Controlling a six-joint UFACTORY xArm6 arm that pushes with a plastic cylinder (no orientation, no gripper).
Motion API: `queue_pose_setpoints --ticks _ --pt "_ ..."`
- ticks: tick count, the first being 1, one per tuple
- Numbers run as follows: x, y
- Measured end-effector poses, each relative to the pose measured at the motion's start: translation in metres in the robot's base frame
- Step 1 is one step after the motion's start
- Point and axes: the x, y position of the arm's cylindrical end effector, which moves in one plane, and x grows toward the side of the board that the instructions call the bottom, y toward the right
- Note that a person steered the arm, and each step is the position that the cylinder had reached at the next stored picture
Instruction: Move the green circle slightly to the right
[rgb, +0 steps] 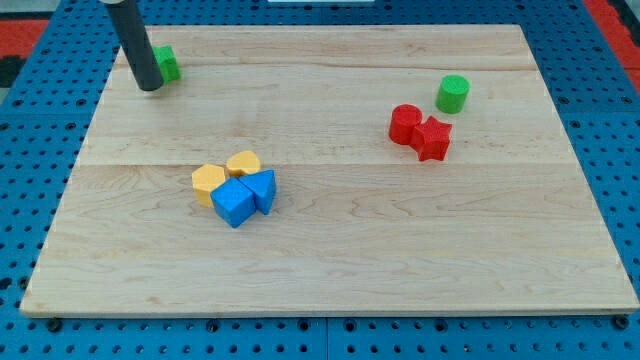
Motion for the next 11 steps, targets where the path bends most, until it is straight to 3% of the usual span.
queue_pose_setpoints --ticks 3,5,6,7,8,9,10,11 --pt "0.011 0.184" --pt "0.015 0.230" --pt "0.018 0.330" --pt "0.041 0.419" --pt "0.107 0.385" --pt "0.105 0.446" --pt "0.069 0.503" --pt "0.029 0.522"
